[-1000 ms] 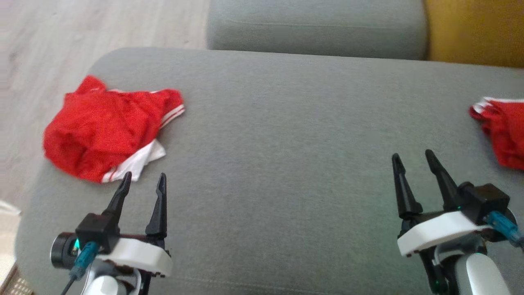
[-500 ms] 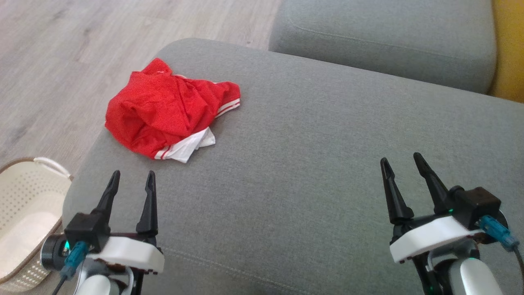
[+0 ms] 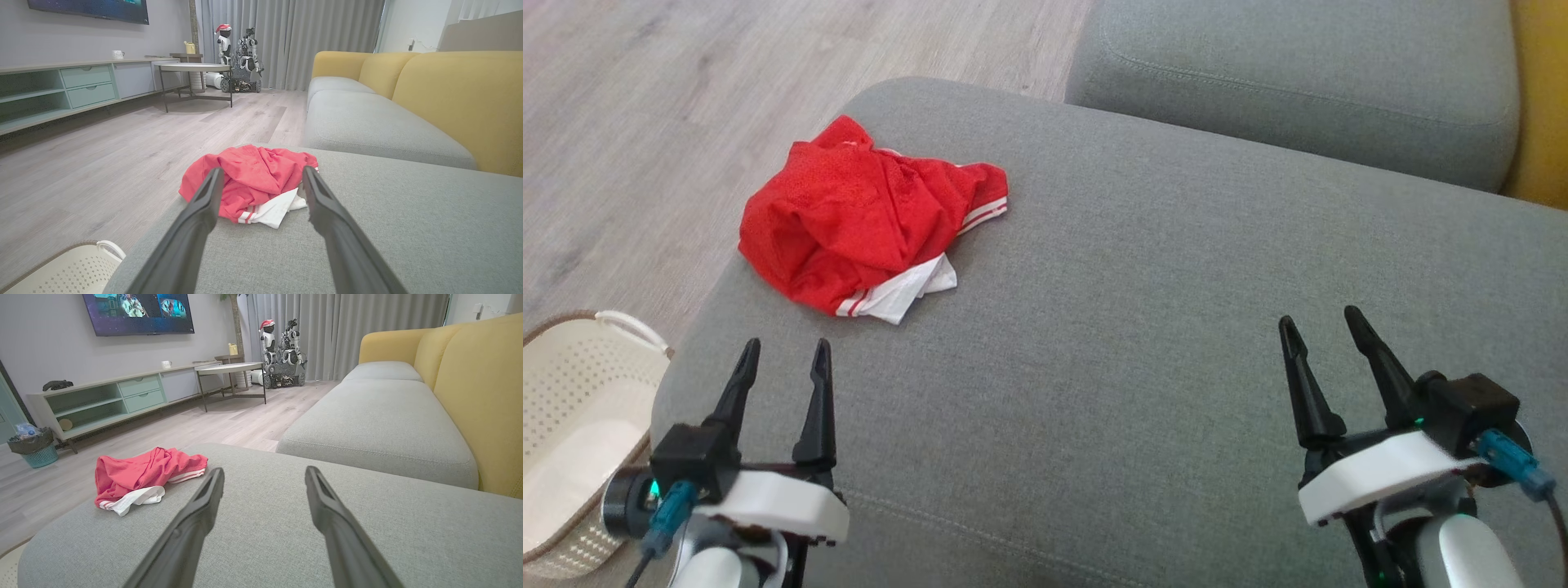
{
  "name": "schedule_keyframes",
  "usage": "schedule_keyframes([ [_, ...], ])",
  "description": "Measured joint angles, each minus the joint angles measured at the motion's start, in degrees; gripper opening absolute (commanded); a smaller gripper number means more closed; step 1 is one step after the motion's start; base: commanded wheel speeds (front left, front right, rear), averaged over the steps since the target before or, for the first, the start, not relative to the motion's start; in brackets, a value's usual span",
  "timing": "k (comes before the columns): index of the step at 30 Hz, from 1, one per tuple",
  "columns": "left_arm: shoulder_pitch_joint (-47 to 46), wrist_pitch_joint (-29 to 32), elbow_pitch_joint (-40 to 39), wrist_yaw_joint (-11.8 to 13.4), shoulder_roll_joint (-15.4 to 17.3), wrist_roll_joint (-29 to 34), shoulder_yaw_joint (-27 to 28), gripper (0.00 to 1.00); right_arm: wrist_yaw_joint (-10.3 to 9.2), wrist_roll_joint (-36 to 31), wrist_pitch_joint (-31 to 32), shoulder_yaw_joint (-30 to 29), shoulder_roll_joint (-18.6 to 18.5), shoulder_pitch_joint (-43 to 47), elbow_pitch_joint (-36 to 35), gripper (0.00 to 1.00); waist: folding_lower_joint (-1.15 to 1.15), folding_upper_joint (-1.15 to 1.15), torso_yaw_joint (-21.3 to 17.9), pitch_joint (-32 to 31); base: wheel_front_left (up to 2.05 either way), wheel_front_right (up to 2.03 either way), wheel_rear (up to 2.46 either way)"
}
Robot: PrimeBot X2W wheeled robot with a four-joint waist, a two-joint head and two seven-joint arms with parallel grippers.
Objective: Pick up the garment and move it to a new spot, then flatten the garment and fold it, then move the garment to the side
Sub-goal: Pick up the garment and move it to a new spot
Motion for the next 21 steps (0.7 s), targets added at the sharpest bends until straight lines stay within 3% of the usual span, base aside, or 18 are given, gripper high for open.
schedule_keyframes([
  [8,-1.11,-0.43,-0.7,0.03,0.14,-0.55,0.53,1.0,0.0,-0.12,0.48,-0.13,0.0,-0.12,-0.29,1.0,0.0,0.0,-0.19,1.77,0.0,0.0,0.0],
  [15,-10.55,-0.56,0.96,-0.67,-0.18,-2.02,3.5,1.0,0.0,-1.85,2.05,-0.22,-0.01,-2.18,-1.91,1.0,0.01,0.0,-1.58,6.67,0.0,0.0,0.0],
  [21,-21.08,-0.83,9.81,-4.6,-0.34,-2.38,4.15,1.0,0.0,-3.14,3.05,-0.2,-0.03,-5.94,-3.24,1.0,0.02,0.0,-4.29,11.56,0.0,0.0,0.0],
])
